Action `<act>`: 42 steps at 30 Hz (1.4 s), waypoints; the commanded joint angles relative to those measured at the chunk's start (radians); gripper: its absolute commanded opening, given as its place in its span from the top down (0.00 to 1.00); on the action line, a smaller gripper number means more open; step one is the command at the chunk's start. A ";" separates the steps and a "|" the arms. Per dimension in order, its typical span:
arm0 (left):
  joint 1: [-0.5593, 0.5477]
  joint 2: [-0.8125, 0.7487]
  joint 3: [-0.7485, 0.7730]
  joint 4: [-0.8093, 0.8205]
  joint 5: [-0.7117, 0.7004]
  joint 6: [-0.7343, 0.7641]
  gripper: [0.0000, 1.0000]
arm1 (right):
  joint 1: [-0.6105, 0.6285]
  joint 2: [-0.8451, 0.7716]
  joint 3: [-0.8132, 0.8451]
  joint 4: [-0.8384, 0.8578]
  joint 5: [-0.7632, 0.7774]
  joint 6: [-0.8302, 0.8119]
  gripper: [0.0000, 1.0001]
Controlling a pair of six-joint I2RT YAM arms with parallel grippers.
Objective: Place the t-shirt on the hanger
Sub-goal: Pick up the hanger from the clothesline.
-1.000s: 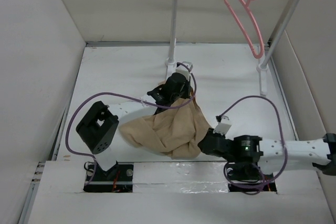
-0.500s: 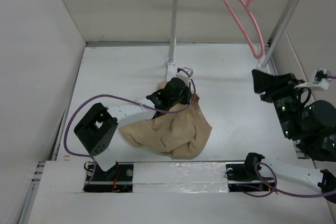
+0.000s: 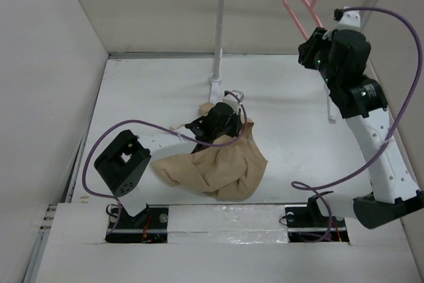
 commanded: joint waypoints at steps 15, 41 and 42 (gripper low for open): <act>-0.005 -0.039 -0.029 0.063 0.027 0.016 1.00 | -0.341 0.237 0.229 -0.015 -0.142 -0.001 0.32; -0.005 -0.022 -0.022 0.055 0.021 0.025 1.00 | -0.364 0.297 0.233 0.107 -0.317 0.004 1.00; -0.005 -0.022 -0.022 0.055 0.018 0.025 1.00 | -0.364 0.285 0.229 0.120 -0.317 0.010 1.00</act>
